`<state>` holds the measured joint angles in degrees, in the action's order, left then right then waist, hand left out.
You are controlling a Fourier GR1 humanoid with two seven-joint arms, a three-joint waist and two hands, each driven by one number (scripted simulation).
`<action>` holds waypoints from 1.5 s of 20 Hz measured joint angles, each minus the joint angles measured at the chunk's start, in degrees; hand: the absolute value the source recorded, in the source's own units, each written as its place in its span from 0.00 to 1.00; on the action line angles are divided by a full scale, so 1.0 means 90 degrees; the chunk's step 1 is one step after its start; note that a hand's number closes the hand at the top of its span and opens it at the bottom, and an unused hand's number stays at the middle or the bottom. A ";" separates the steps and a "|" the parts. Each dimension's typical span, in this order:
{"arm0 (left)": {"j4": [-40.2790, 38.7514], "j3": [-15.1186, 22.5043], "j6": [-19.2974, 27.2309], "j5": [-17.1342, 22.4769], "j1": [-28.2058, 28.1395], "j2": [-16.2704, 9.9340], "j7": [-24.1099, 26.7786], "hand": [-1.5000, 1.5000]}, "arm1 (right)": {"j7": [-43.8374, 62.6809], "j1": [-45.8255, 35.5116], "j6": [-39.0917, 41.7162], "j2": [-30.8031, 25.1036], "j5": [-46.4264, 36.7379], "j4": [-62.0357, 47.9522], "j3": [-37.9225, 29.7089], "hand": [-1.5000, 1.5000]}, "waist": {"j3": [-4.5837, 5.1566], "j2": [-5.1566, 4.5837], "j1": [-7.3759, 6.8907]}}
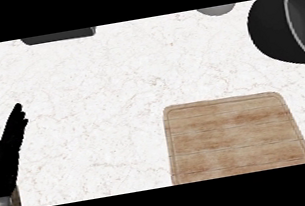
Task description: Pick the squash from the cutting board and place it in the pot
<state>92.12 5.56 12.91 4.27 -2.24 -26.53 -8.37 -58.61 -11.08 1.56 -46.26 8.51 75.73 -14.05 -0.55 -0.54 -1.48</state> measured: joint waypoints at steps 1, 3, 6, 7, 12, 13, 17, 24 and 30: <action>-0.0109 -0.0037 -0.0048 0.0013 0.0072 -0.0003 0.0028 0.50 | -0.0020 -0.0236 0.0037 -0.0026 -0.0044 -0.0328 0.0034 1.00 | 0.0011 -0.0006 -0.0019; -0.0239 -0.0032 -0.0083 -0.0018 0.0128 0.0036 0.0079 0.50 | -0.0022 -0.0769 0.0093 -0.0125 -0.0179 -0.0898 0.0127 1.00 | 0.0026 -0.0015 -0.0068; -0.0494 -0.0011 -0.0098 -0.0091 0.0291 0.0143 0.0166 0.50 | -0.0071 -0.1511 0.0064 -0.0063 -0.0537 -0.1666 0.0378 1.00 | 0.0036 -0.0029 -0.0111; -0.0474 0.0019 -0.0063 -0.0145 0.0274 0.0184 0.0170 0.50 | -0.0088 -0.1747 0.0039 -0.0009 -0.0664 -0.1902 0.0453 1.00 | 0.0038 -0.0026 -0.0120; -0.0547 -0.0028 -0.0126 -0.0175 0.0364 0.0214 0.0130 0.50 | -0.0202 -0.2777 -0.0224 0.0222 -0.1426 -0.2888 0.0802 1.00 | 0.0046 -0.0030 -0.0160; -0.0544 -0.0081 -0.0186 -0.0136 0.0404 0.0161 0.0073 0.50 | -0.0215 -0.2959 -0.0232 0.0341 -0.1513 -0.3069 0.0883 1.00 | 0.0047 -0.0031 -0.0171; -0.0643 -0.0199 -0.0283 -0.0122 0.0335 0.0144 0.0225 0.50 | -0.0238 -0.3627 -0.0147 0.0663 -0.1806 -0.3900 0.1128 0.00 | 0.0051 -0.0030 -0.0172; -0.0549 -0.0194 -0.0320 -0.0182 0.0263 0.0228 0.0211 0.50 | -0.0336 -0.4388 0.0349 0.0859 -0.1918 -0.4843 0.1319 0.00 | 0.0048 -0.0039 -0.0168; -0.0629 -0.0298 -0.0360 -0.0167 0.0261 0.0222 0.0242 0.50 | -0.0362 -0.4503 0.0721 0.1156 -0.1256 -0.4925 0.0993 0.00 | 0.0040 -0.0022 -0.0086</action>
<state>86.46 2.88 9.67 2.77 0.11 -24.54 -6.19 -61.87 -51.61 8.05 -35.86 -2.80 31.40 -5.11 -0.20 -0.74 -2.25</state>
